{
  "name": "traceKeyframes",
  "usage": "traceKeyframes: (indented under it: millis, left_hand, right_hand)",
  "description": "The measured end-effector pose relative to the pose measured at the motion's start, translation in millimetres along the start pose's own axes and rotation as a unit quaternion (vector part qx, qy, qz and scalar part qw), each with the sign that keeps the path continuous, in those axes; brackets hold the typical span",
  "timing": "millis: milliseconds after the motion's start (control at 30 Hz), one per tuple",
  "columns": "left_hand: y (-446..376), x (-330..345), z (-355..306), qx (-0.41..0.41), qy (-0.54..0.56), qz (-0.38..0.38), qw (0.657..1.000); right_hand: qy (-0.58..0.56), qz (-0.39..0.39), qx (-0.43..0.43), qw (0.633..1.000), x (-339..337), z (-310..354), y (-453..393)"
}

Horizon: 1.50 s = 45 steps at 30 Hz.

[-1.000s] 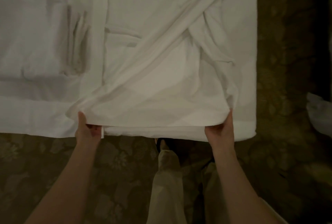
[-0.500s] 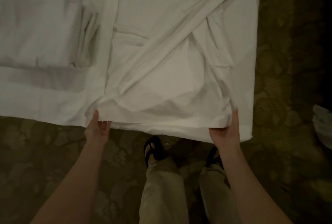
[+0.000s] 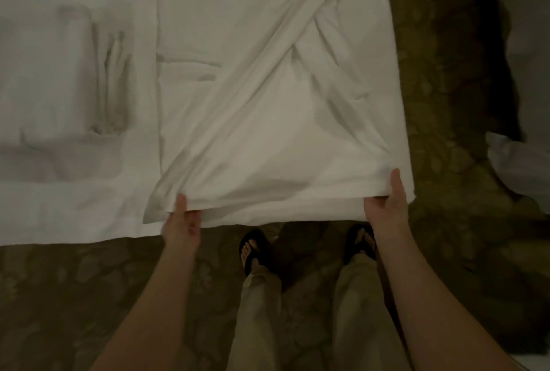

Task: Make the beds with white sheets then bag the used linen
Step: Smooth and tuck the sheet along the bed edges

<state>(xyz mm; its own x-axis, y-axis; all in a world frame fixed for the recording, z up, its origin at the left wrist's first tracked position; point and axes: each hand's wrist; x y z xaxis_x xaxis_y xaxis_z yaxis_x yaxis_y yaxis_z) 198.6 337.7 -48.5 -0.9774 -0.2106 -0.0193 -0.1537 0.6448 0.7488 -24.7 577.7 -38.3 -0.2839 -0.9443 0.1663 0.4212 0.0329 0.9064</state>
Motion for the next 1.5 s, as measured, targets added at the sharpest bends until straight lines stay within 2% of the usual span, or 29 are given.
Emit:
traceKeyframes:
  millis: [133,233,300,400,500,633,767,867,967,1133,1233,1333,1500]
  left_hand:
    - [25,15,13,-0.037,0.063,0.037,0.997]
    - [62,45,63,-0.099,0.063,0.098,0.988]
    - [84,69,93,-0.119,0.067,0.112,0.984]
    - [105,99,115,-0.111,0.060,0.083,0.989]
    - [102,104,118,-0.069,0.024,0.038,0.997]
    - [92,90,111,-0.027,-0.022,-0.011,0.999]
    - [99,85,122,-0.054,-0.027,0.045,0.997]
    - [112,98,135,-0.077,-0.036,0.058,0.995]
    - [115,111,141,-0.058,-0.015,0.024,0.998]
    - [101,105,131,-0.041,0.009,-0.023,0.999]
    - [92,95,119,-0.024,-0.017,-0.055,0.998]
    - [86,87,112,-0.013,-0.028,-0.056,0.998]
    - [81,80,98,-0.034,0.009,-0.053,0.998]
  right_hand:
    - [-0.089,0.042,0.014,0.995,-12,12,-7]
    - [-0.107,0.041,0.040,0.993,-16,20,-9]
    - [-0.129,0.033,0.036,0.990,-18,31,-13]
    - [-0.142,0.010,0.015,0.990,-25,53,-20]
    - [-0.145,-0.030,0.033,0.988,-31,55,-32]
    - [-0.065,-0.028,0.078,0.994,-14,44,-36]
    - [-0.056,-0.028,0.062,0.996,-16,53,-37]
    - [-0.048,-0.047,0.026,0.997,-34,80,-47]
    - [-0.043,-0.054,0.050,0.996,-42,87,-55]
    - [-0.022,-0.005,0.101,0.995,-49,65,-49]
    - [-0.033,-0.056,0.061,0.996,-52,59,-50]
    - [-0.065,-0.084,0.054,0.993,-47,51,-48]
    - [-0.041,-0.036,0.106,0.993,-22,12,-29]
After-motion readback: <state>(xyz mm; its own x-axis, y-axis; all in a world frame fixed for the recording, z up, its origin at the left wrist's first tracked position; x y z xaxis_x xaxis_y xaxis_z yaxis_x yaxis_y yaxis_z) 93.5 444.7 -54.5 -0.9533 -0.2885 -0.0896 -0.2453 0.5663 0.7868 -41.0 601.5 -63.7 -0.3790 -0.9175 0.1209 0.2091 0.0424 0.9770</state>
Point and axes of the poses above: each hand's wrist, its own y-axis away from the middle knuckle, its own x-axis out of the palm, z = x × y, and after that the axes turned 10 degrees about x, right-handed
